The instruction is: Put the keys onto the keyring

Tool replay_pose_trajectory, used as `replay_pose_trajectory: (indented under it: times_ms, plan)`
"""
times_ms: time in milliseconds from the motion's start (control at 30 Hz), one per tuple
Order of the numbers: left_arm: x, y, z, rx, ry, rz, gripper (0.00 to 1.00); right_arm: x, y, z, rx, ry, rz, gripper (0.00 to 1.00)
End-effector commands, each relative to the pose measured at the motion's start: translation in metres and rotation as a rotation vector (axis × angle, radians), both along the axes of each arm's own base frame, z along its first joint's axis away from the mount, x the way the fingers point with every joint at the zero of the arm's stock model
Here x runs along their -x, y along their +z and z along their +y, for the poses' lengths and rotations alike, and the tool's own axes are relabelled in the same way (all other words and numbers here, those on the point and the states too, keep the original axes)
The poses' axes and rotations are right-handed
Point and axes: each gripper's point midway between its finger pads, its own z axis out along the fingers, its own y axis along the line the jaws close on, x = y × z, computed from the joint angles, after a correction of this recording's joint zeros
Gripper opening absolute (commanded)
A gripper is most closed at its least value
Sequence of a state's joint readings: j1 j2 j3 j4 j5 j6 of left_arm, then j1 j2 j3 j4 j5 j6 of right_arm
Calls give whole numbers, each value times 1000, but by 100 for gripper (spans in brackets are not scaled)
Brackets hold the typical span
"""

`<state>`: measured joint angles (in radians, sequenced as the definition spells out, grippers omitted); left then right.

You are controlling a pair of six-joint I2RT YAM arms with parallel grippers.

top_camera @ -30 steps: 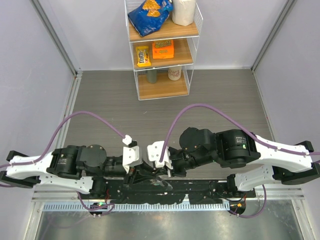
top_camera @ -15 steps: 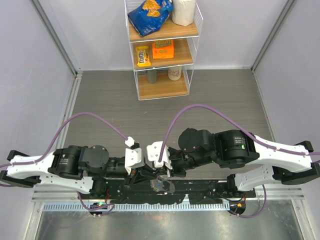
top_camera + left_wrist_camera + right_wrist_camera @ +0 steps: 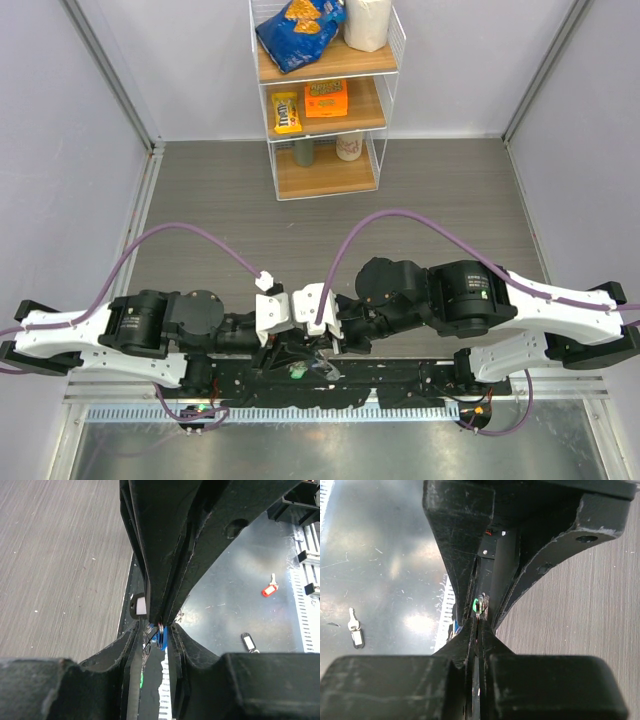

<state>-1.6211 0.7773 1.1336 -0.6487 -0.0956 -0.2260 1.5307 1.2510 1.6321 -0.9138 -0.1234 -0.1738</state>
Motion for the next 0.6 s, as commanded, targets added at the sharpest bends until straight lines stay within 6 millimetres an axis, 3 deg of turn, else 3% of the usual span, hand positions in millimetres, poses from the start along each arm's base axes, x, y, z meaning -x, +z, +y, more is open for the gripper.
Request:
replay_pose_trajectory:
  times_ms: [0, 567]
  plan:
    - [-3, 18, 2, 38, 21, 5, 32, -2, 18, 4, -80, -17, -13, 5]
    - [-9, 18, 8, 38, 51, 0, 31, -5, 14, 4, -71, -37, -15, 5]
